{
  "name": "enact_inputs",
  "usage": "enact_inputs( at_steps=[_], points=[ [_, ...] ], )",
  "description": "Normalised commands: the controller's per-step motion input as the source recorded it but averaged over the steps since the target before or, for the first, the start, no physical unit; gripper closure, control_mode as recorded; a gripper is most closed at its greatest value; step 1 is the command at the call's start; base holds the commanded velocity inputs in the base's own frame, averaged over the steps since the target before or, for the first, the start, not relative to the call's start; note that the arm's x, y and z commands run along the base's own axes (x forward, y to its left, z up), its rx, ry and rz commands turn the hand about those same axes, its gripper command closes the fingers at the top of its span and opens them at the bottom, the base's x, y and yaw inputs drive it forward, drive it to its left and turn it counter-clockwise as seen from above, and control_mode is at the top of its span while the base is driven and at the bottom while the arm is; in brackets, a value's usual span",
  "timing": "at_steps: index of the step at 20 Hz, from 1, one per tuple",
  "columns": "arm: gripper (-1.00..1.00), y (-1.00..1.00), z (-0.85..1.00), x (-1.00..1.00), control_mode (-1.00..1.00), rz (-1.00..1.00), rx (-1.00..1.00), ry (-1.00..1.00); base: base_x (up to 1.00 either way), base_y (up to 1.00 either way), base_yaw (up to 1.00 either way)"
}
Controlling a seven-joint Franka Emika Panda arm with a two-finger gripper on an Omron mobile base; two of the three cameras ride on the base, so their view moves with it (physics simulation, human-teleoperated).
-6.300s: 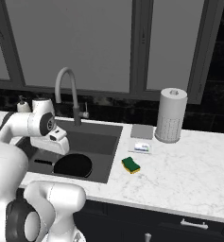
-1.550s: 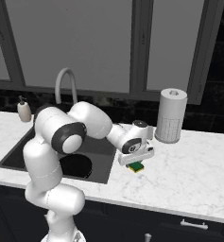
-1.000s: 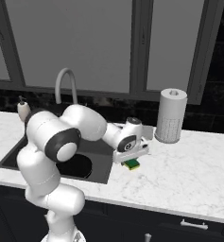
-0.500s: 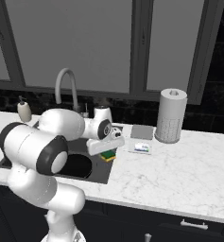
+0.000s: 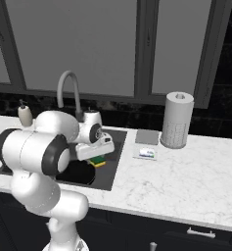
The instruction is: Pick the pan and sponge and place them into the sink. Then turn on the water.
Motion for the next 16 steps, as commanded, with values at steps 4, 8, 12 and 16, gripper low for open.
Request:
enact_inputs(
  at_steps=[4, 8, 12, 16],
  points=[
    [1.0, 0.11, -0.26, 0.09, -1.0, 0.0, 0.0, 0.0, 0.0, 0.0, 0.0],
    [1.0, 0.03, -0.48, 0.06, -1.0, 0.0, 0.04, -0.01, 0.0, 0.0, 0.0],
    [1.0, 0.06, -0.63, 0.09, -1.0, 0.0, 0.03, 0.0, 0.0, 0.0, 0.0],
    [1.0, 0.21, -0.59, 0.09, -1.0, 0.0, 0.0, -0.03, 0.0, 0.0, 0.0]
  ],
)
